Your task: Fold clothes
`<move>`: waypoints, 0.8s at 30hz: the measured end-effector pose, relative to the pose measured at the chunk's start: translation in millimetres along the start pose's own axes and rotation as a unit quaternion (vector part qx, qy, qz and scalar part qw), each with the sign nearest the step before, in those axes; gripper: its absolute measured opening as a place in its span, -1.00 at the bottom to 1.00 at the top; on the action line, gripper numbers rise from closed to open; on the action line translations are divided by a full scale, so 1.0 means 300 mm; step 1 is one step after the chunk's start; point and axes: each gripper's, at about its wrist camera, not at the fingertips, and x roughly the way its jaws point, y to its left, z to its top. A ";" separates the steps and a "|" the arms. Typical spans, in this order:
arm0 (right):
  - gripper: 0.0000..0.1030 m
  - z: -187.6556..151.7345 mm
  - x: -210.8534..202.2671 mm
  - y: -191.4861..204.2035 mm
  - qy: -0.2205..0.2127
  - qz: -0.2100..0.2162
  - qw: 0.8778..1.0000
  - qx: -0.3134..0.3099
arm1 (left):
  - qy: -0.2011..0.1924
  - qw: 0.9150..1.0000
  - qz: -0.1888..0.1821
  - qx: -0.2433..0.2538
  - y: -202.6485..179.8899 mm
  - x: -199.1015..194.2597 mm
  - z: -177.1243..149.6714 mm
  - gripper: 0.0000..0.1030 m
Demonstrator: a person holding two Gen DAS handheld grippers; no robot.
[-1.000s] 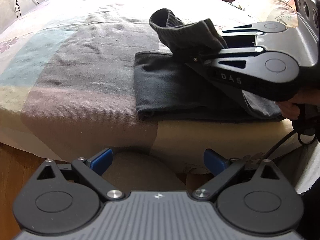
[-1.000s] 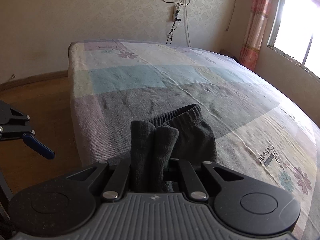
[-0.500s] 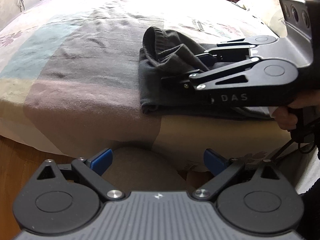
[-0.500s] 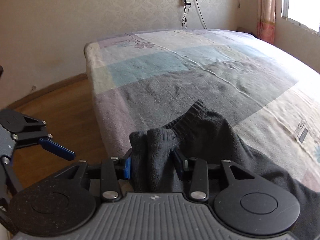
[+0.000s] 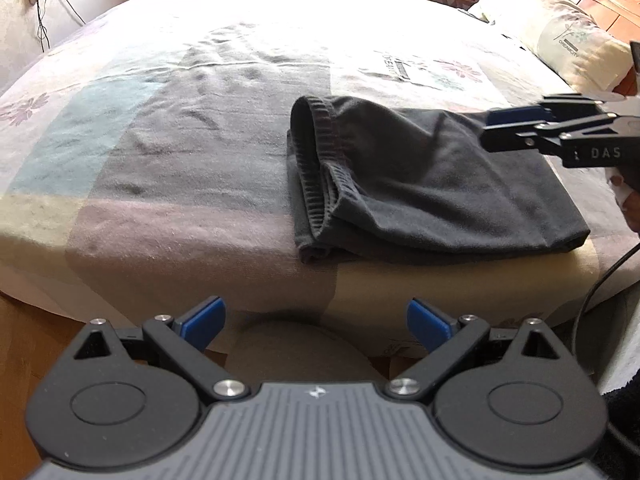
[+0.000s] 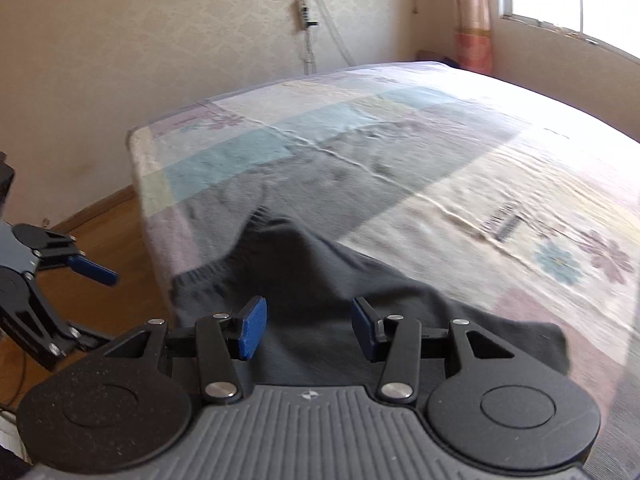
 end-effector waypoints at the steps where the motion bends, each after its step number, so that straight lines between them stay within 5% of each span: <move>1: 0.01 -0.014 -0.019 -0.030 0.001 -0.013 1.000 0.008 | -0.007 1.000 -0.002 0.001 0.003 -0.004 0.017 0.89; 8: 0.01 -0.126 -0.117 -0.173 0.011 -0.085 0.995 0.043 | -0.087 0.989 -0.115 0.034 -0.108 0.019 0.218 0.89; 14: 0.01 -0.225 -0.046 -0.120 0.033 -0.097 0.995 0.002 | -0.076 0.979 -0.176 0.065 -0.212 0.238 0.348 0.89; 17: 0.01 -0.273 -0.043 -0.138 0.026 -0.095 0.995 0.021 | -0.056 0.991 -0.112 0.051 -0.152 0.357 0.376 0.86; 18: 0.01 -0.288 -0.051 -0.147 0.018 -0.092 0.995 0.030 | -0.053 0.992 -0.112 0.040 -0.112 0.373 0.376 0.65; 20: 0.01 -0.300 -0.073 -0.151 0.015 -0.095 0.995 0.039 | -0.062 0.986 -0.156 0.005 -0.042 0.348 0.367 0.67; 24: 0.00 -0.276 -0.089 -0.133 0.015 -0.107 0.994 0.023 | -0.072 0.985 -0.158 0.013 -0.056 0.229 0.353 0.80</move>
